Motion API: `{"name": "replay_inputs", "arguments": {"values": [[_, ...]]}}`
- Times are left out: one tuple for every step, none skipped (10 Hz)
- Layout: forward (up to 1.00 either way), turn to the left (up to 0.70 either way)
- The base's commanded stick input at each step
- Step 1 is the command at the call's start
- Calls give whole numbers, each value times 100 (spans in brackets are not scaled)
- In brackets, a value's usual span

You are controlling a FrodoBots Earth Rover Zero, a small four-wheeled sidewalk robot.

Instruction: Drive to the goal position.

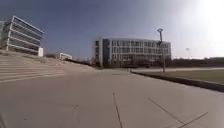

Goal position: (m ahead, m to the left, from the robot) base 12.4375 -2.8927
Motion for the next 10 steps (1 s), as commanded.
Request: {"name": "replay_inputs", "arguments": {"values": [[70,0],[70,0],[70,0],[70,0],[70,0],[70,0],[70,0],[70,0],[70,0],[70,0]]}}
